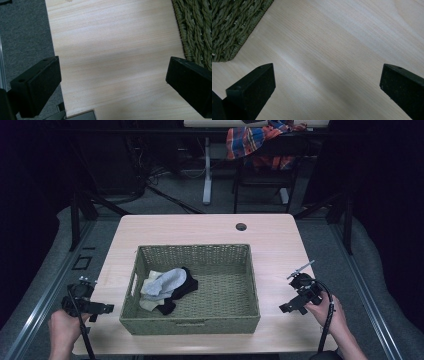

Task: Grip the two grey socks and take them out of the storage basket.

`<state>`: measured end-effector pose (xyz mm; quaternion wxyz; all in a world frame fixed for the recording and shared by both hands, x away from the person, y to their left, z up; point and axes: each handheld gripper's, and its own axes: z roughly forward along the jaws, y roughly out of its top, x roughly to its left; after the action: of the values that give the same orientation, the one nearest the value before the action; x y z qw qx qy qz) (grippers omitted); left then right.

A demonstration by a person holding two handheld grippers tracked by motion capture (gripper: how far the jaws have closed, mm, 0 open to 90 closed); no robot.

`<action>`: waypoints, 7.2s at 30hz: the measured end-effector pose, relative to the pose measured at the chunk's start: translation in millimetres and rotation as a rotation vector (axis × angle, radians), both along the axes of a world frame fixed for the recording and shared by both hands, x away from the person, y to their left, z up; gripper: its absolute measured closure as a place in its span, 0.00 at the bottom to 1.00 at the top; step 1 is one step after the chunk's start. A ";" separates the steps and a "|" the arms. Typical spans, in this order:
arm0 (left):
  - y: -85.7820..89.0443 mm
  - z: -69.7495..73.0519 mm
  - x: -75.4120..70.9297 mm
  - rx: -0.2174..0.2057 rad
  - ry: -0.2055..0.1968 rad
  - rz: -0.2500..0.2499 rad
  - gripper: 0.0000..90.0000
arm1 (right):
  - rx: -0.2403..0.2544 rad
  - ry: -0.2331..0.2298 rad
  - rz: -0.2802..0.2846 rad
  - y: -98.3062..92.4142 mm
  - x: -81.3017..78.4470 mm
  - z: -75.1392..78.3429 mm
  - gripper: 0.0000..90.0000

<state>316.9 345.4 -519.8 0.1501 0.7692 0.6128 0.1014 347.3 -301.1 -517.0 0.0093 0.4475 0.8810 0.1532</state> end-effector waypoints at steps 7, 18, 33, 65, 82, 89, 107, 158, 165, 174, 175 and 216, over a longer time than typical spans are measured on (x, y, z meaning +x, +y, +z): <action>-1.2 -1.1 0.6 0.008 0.014 -0.009 0.01 | -0.004 -0.005 -0.005 0.6 -1.0 0.3 0.00; 0.9 2.6 -0.3 0.001 0.000 0.018 0.01 | 0.018 0.001 -0.020 -0.4 -1.3 1.5 0.00; 3.0 24.0 -1.9 0.053 -0.031 0.038 0.02 | 0.008 0.012 -0.017 2.1 -2.1 2.7 0.00; -75.0 104.3 32.9 0.028 -0.138 -0.141 0.00 | 0.009 0.009 -0.019 0.5 -2.4 2.1 0.01; -135.6 96.0 67.3 -0.001 -0.087 -0.320 0.00 | 0.010 0.008 -0.026 -0.6 -1.7 0.8 0.01; -149.8 78.9 74.4 -0.006 -0.036 -0.353 0.00 | 0.015 0.021 -0.019 -0.4 -1.4 0.0 0.01; -182.6 48.0 74.2 0.122 0.059 -0.433 0.22 | 0.005 0.025 -0.017 0.0 -1.2 -1.3 0.01; -196.3 38.4 76.5 0.199 0.067 -0.499 0.89 | -0.005 0.044 -0.009 0.8 -1.5 -1.7 0.01; -197.4 52.6 70.8 0.199 0.036 -0.503 0.89 | 0.000 0.036 -0.004 0.9 -2.3 -0.6 0.01; -190.6 63.9 67.8 0.164 0.028 -0.500 0.91 | -0.011 0.040 -0.003 0.6 -1.7 -0.7 0.01; -191.2 61.5 68.2 0.158 0.034 -0.499 0.86 | -0.007 0.042 -0.007 0.7 -2.0 -1.1 0.01; -185.2 108.7 74.6 0.132 -0.001 -0.528 0.97 | -0.003 0.045 -0.014 -0.6 -2.3 -0.6 0.01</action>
<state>391.6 160.2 -411.0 0.1211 0.9104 0.3830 0.0987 345.0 -301.6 -517.6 -0.0090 0.4569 0.8781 0.1419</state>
